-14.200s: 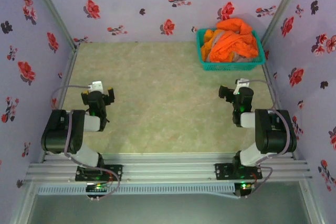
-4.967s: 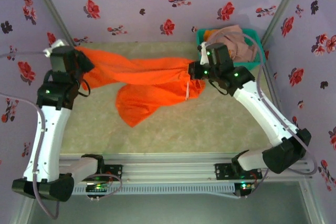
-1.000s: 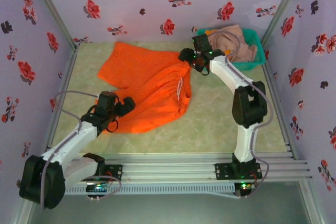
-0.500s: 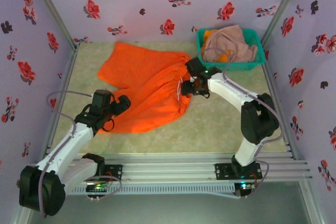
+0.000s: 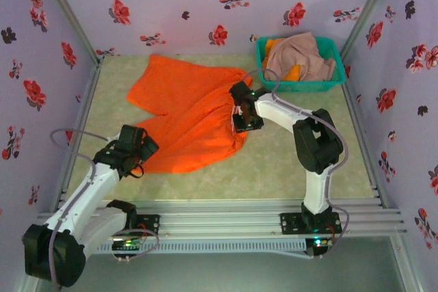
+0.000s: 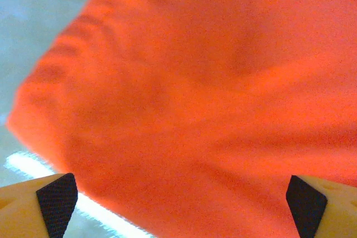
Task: Fold and stack the shorts
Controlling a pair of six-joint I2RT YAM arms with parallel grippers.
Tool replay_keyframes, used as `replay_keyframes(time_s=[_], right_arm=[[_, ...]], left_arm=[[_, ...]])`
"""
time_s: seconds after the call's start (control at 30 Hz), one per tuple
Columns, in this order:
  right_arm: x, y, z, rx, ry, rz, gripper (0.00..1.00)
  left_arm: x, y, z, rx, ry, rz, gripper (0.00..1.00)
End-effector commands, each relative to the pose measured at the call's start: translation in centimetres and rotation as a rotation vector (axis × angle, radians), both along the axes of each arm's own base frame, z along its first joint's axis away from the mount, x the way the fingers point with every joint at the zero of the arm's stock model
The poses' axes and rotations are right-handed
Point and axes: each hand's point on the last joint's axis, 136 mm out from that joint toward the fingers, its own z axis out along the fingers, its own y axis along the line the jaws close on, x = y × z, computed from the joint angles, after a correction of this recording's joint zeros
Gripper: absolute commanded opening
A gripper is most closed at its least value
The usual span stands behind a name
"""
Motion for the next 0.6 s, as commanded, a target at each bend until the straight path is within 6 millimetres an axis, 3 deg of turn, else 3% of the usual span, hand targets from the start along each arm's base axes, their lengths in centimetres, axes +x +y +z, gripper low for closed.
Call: replay_keyframes(time_s=[0.0, 0.2, 0.57], right_arm=[[0.1, 0.9, -0.6, 0.025, 0.019, -0.016, 0.21], [0.0, 1.2, -0.4, 0.072, -0.004, -0.055, 0.11], [-0.6, 0.9, 0.0, 0.102, -0.021, -0.087, 0.08]], left_arm=[[-3.1, 2.8, -0.3, 0.087, 0.107, 0.144, 0.99], [-3.3, 2.6, -2.4, 0.088, 0.146, 0.127, 0.94], [-2.0, 0.9, -5.7, 0.015, 0.147, 0.107, 0.8]])
